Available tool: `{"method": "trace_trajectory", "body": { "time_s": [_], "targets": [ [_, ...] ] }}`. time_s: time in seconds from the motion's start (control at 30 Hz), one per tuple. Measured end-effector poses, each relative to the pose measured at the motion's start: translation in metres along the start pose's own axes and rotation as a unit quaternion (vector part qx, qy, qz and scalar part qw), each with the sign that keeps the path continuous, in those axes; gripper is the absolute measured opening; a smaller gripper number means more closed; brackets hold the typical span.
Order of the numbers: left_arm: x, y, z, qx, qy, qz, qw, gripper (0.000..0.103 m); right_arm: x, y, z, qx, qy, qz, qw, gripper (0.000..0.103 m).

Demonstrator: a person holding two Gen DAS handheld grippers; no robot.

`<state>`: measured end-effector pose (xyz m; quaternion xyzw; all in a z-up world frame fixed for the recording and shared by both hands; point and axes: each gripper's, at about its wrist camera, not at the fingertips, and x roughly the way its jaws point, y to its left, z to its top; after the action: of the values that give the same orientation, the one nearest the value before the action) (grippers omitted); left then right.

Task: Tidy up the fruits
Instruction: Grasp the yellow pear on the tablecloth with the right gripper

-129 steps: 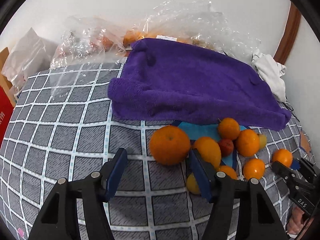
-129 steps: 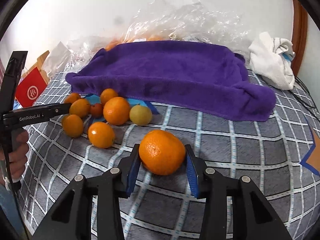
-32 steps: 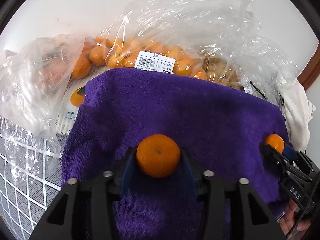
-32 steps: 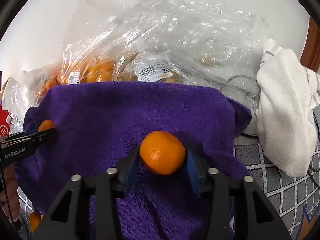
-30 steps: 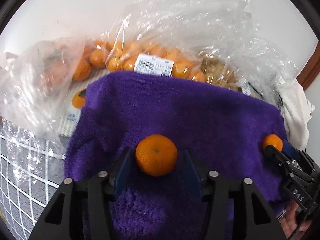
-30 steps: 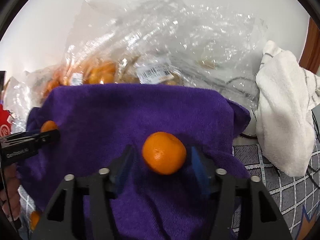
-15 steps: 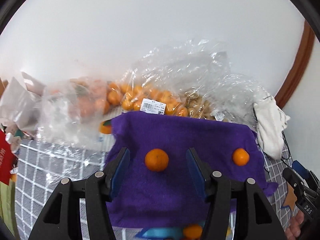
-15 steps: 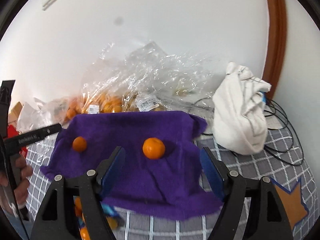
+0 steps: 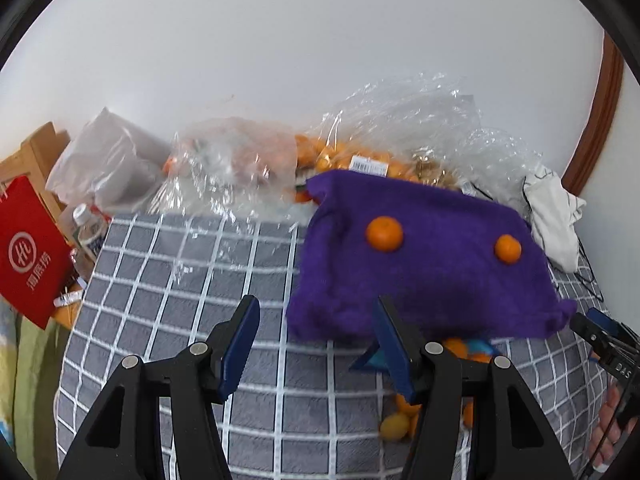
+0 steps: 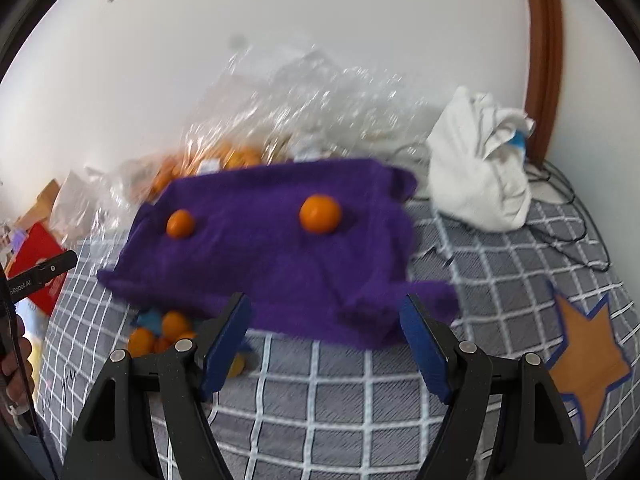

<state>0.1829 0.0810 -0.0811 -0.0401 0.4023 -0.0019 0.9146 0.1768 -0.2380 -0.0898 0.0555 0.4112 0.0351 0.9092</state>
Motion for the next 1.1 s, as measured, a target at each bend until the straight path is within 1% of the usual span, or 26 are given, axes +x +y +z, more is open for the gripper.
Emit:
{"method": "trace_trajectory", "body": {
  "time_s": [0.1,0.23,0.33,0.43,0.57,0.6,0.67,0.77,0.87,1.0,1.07,1.1],
  "targets": [
    [0.004,0.005,-0.013,0.001,0.011,-0.008,0.9999,0.056,0.006,0.01,-0.01,-0.011,0.006,-0.001,1.0,0.077],
    [0.011,0.009,-0.026,0.011,0.024,-0.011,0.9996,0.056,0.016,0.019,-0.021,-0.012,0.018,0.014,1.0,0.076],
    [0.019,0.012,-0.03,0.014,0.037,-0.004,0.9992,0.056,0.025,0.025,-0.026,-0.018,0.03,0.023,0.999,0.07],
    [0.026,0.015,-0.03,0.017,0.045,-0.008,0.9988,0.056,0.033,0.035,-0.031,-0.034,0.038,0.012,0.999,0.065],
    [0.035,0.014,-0.027,0.023,0.047,-0.015,0.9985,0.056,0.044,0.043,-0.035,-0.04,0.053,0.022,0.998,0.062],
    [0.036,0.013,-0.026,0.024,0.047,-0.015,0.9985,0.056,0.047,0.044,-0.036,-0.041,0.058,0.026,0.997,0.059],
    [0.037,0.013,-0.024,0.026,0.043,-0.019,0.9986,0.056,0.049,0.047,-0.035,-0.042,0.056,0.042,0.997,0.059],
    [0.041,0.012,-0.021,0.027,0.044,-0.025,0.9984,0.056,0.053,0.052,-0.033,-0.046,0.055,0.047,0.996,0.059],
    [0.044,0.013,-0.019,0.027,0.046,-0.031,0.9981,0.056,0.058,0.057,-0.035,-0.051,0.068,0.06,0.995,0.059],
    [0.048,0.014,-0.019,0.022,0.048,-0.04,0.9979,0.056,0.061,0.061,-0.036,-0.062,0.059,0.053,0.995,0.058],
    [0.05,0.014,-0.019,0.021,0.05,-0.042,0.9976,0.056,0.062,0.061,-0.036,-0.058,0.058,0.059,0.995,0.054],
    [0.051,0.013,-0.019,0.022,0.05,-0.044,0.9975,0.056,0.062,0.061,-0.036,-0.058,0.057,0.064,0.995,0.05]
  ]
}}
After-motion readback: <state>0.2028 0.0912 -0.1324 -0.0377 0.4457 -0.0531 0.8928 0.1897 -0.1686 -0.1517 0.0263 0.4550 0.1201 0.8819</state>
